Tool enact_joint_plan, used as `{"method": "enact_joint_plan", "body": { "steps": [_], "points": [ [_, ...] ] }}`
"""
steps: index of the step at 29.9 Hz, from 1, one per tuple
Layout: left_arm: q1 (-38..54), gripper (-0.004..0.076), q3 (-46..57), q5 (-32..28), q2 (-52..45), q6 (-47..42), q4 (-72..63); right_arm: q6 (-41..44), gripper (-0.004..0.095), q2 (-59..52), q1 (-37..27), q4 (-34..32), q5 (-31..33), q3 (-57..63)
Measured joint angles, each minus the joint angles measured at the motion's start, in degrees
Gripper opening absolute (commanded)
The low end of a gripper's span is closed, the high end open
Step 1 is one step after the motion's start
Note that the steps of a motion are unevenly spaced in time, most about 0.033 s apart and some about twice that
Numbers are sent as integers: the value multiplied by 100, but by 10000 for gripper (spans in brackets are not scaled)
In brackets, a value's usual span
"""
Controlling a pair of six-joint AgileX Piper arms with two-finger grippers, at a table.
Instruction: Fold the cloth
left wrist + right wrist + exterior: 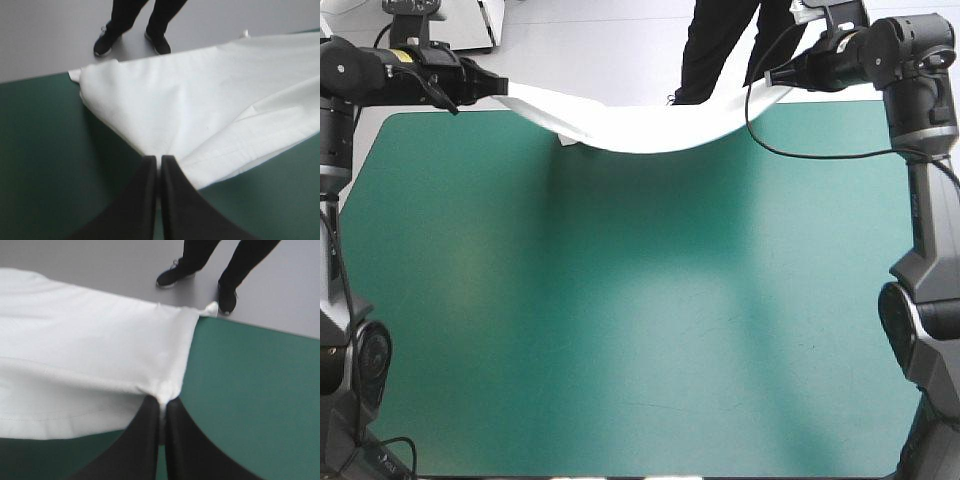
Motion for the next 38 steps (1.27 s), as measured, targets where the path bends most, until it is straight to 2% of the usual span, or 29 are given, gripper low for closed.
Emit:
{"method": "enact_joint_plan", "body": {
  "steps": [10, 17, 23, 29, 38],
  "points": [
    [0, -9, 3270, -5, -1990, 49, 9, 8, -19, -2666, 0, -277, -7, 4236],
    [-103, -9, 5028, -16, -3084, 119, 19, -12, -19, -4250, 0, -398, -12, 6386],
    [-676, -9, 6460, -41, -4002, 51, 405, -19, -19, -5404, 0, -592, -25, 8011],
    [-767, -9, 8078, -83, -4844, -147, 576, -21, -19, -6341, 0, -492, -31, 9532],
    [-795, -9, 9572, -146, -5557, -203, 443, -27, -19, -7002, 0, -402, -84, 10722]
  ]
}}
